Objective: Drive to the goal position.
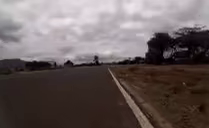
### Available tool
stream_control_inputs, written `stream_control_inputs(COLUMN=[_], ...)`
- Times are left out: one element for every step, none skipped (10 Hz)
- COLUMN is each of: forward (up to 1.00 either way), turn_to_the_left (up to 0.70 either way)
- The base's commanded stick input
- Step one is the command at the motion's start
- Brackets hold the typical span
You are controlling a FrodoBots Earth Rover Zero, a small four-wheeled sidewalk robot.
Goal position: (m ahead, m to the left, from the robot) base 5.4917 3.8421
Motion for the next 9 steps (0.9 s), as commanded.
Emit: stream_control_inputs(forward=[0.50, 0.50, 0.50, 0.50, 0.50, 0.50, 0.50, 0.50, 0.50], turn_to_the_left=[0.00, 0.00, 0.00, 0.00, 0.00, 0.00, 0.00, 0.00, 0.00])
